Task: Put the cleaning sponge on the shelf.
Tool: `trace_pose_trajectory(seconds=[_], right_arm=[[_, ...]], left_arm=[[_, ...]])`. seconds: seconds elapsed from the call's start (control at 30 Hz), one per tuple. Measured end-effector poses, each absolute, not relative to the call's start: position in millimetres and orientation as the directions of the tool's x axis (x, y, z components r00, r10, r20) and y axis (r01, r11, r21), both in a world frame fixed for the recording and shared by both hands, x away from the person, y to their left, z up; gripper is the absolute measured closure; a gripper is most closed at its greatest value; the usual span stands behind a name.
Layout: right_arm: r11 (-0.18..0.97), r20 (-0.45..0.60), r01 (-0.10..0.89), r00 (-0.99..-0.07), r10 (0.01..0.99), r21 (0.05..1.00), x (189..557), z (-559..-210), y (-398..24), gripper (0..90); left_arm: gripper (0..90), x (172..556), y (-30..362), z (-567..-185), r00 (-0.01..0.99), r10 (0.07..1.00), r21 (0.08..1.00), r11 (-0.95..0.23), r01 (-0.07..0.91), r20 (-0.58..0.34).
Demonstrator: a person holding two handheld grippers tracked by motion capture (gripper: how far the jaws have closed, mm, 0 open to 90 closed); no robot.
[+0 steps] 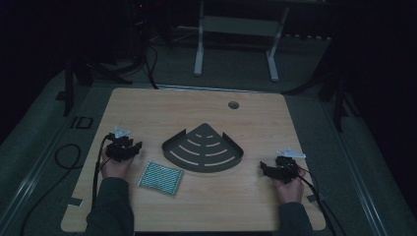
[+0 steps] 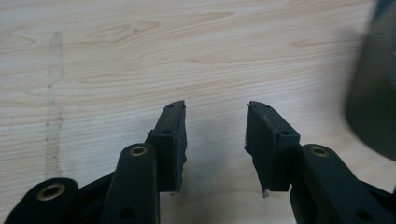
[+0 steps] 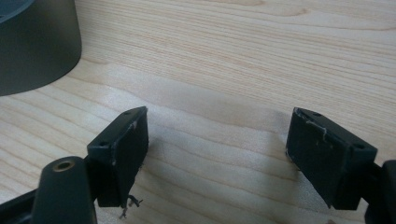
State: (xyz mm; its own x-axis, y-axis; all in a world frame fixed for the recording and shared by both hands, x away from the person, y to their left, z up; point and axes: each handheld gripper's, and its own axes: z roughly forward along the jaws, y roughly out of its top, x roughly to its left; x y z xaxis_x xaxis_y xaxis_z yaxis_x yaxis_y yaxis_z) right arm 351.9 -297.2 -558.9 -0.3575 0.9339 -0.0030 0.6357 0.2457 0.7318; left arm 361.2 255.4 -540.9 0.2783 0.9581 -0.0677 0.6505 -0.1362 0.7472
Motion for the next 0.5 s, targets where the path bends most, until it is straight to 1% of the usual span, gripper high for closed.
trace_pose_trajectory(seconds=[0.03,0.07,0.17,0.23,0.3,0.33,0.37,0.4,0.43,0.5], right_arm=[[0.246,-0.003,0.636,-0.358,0.934,0.732,351.9,-558.9,-297.3,20.5],[0.246,-0.003,0.636,-0.358,0.934,0.732,351.9,-558.9,-297.3,20.5],[0.245,-0.003,0.636,-0.357,0.934,0.732,351.9,-558.9,-297.2,20.5],[0.246,-0.003,0.636,-0.358,0.934,0.732,351.9,-558.9,-297.2,20.5],[0.246,-0.003,0.636,-0.358,0.934,0.732,351.9,-558.9,-297.2,20.5],[0.246,-0.003,0.636,-0.358,0.934,0.732,351.9,-558.9,-297.2,20.5],[0.246,-0.003,0.636,-0.358,0.934,0.732,351.9,-558.9,-297.2,20.5],[0.246,-0.003,0.636,-0.358,0.934,0.732,351.9,-558.9,-297.2,20.5],[0.246,-0.003,0.636,-0.358,0.934,0.732,351.9,-558.9,-297.2,20.5],[0.246,-0.003,0.636,-0.358,0.934,0.732,351.9,-558.9,-297.2,20.5]], left_arm=[[61.5,353.3,253.7,-535.4,0.306,0.949,0.760,-0.145,0.633,-0.073],[62.1,353.3,253.7,-535.4,0.306,0.949,0.760,-0.145,0.633,-0.073],[63.1,341.4,249.8,-528.9,0.353,0.932,0.772,-0.164,0.614,-0.084],[63.8,334.5,244.4,-526.0,0.381,0.921,0.768,-0.192,0.611,-0.073],[66.6,328.2,240.0,-523.2,0.416,0.906,0.769,-0.214,0.603,-0.075],[67.8,328.2,240.0,-523.2,0.416,0.906,0.769,-0.214,0.603,-0.075],[71.5,323.1,236.7,-521.5,0.439,0.894,0.767,-0.216,0.604,-0.094],[71.5,321.4,235.8,-521.1,0.450,0.888,0.766,-0.222,0.603,-0.097],[77.4,319.2,233.9,-520.9,0.460,0.883,0.764,-0.231,0.603,-0.096],[82.9,316.4,230.4,-520.6,0.482,0.871,0.756,-0.252,0.605,-0.095]])
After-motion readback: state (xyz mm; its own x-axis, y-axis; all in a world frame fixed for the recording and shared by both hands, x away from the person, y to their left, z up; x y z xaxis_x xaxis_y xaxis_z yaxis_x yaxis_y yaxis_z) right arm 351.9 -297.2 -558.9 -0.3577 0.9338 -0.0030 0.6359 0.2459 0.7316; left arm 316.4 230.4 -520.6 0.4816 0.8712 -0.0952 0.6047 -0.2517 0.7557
